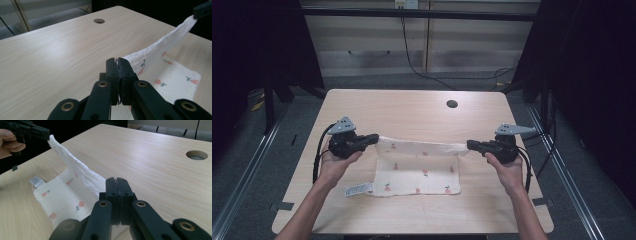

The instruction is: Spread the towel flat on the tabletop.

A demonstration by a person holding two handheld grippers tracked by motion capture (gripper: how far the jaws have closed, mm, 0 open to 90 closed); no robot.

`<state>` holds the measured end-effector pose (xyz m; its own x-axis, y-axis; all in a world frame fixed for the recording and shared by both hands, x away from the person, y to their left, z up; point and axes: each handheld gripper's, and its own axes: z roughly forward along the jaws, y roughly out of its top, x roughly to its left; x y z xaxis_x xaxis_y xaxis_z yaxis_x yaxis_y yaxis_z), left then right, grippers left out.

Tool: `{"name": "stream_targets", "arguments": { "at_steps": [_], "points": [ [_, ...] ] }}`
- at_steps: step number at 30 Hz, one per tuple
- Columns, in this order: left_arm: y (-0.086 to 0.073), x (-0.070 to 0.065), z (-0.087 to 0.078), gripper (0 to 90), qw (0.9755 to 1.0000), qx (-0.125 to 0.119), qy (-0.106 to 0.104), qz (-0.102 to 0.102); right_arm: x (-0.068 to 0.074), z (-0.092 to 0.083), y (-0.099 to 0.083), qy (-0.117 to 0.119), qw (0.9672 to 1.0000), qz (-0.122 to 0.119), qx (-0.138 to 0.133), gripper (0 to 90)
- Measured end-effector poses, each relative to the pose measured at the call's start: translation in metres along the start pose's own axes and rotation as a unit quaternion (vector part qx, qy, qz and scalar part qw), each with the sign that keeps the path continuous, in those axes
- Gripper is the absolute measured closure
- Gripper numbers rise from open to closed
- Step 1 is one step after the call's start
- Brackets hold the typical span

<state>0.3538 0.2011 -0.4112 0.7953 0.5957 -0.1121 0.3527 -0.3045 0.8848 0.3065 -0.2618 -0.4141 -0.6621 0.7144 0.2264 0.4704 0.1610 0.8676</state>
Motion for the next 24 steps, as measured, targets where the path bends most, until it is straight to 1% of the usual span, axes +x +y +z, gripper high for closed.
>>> {"name": "stream_targets", "arguments": {
  "at_steps": [1, 2, 3, 5, 6, 9, 10, 11, 12, 14, 16, 19, 21, 22, 24],
  "points": [
    [-0.001, -0.001, -0.002, 88.1, 1.0, 0.003, -0.004, -0.003, 0.001, -0.002, -0.002, -0.002, 1.0, 0.001, -0.004, 89.1],
    [-0.003, -0.001, -0.003, 88.1, 0.9999, 0.004, -0.008, -0.01, 0.002, -0.004, -0.004, -0.003, 1.0, 0.004, -0.006, 89.2],
    [-0.005, -0.002, -0.003, 88.1, 0.9997, 0.008, -0.014, -0.018, 0.003, -0.005, -0.006, -0.002, 1.0, 0.004, -0.002, 89.2],
    [-0.01, -0.007, -0.004, 88.1, 0.9998, 0.02, -0.007, -0.007, 0.006, -0.005, -0.011, -0.004, 1.0, 0.001, 0.006, 89.2],
    [-0.012, -0.009, -0.006, 88.1, 0.9997, 0.02, -0.011, -0.009, 0.008, -0.006, -0.015, -0.002, 1.0, 0.0, 0.01, 89.2],
    [-0.018, -0.012, -0.009, 88.1, 0.9997, 0.024, -0.008, -0.004, 0.013, -0.008, -0.023, -0.003, 0.9998, 0.0, 0.019, 89.2],
    [-0.021, -0.014, -0.009, 88.2, 0.9996, 0.025, -0.011, -0.009, 0.014, -0.008, -0.025, -0.002, 0.9998, 0.001, 0.021, 89.1],
    [-0.024, -0.015, -0.01, 88.2, 0.9995, 0.03, -0.011, -0.003, 0.015, -0.009, -0.027, 0.0, 0.9997, -0.001, 0.025, 89.2],
    [-0.028, -0.018, -0.011, 88.2, 0.9993, 0.036, -0.012, -0.003, 0.016, -0.01, -0.03, 0.0, 0.9996, -0.002, 0.028, 89.1],
    [-0.033, -0.023, -0.013, 88.4, 0.9987, 0.046, -0.019, -0.012, 0.02, -0.012, -0.036, -0.001, 0.9997, -0.005, 0.024, 89.2],
    [-0.038, -0.03, -0.015, 88.4, 0.9985, 0.052, -0.014, -0.005, 0.024, -0.013, -0.04, 0.002, 0.9997, -0.008, 0.021, 89.2],
    [-0.049, -0.031, -0.016, 88.4, 0.9981, 0.058, -0.02, -0.009, 0.03, -0.012, -0.049, 0.002, 0.9995, -0.013, 0.03, 89.1],
    [-0.059, -0.03, -0.016, 88.5, 0.9979, 0.057, -0.023, -0.019, 0.029, -0.01, -0.055, 0.005, 0.9994, -0.003, 0.035, 89.2],
    [-0.062, -0.03, -0.016, 88.5, 0.9978, 0.058, -0.027, -0.02, 0.028, -0.009, -0.06, 0.006, 0.9991, -0.001, 0.043, 89.2],
    [-0.067, -0.032, -0.015, 88.5, 0.9975, 0.063, -0.027, -0.014, 0.027, -0.007, -0.065, 0.009, 0.9987, 0.003, 0.051, 89.2]
  ]
}}
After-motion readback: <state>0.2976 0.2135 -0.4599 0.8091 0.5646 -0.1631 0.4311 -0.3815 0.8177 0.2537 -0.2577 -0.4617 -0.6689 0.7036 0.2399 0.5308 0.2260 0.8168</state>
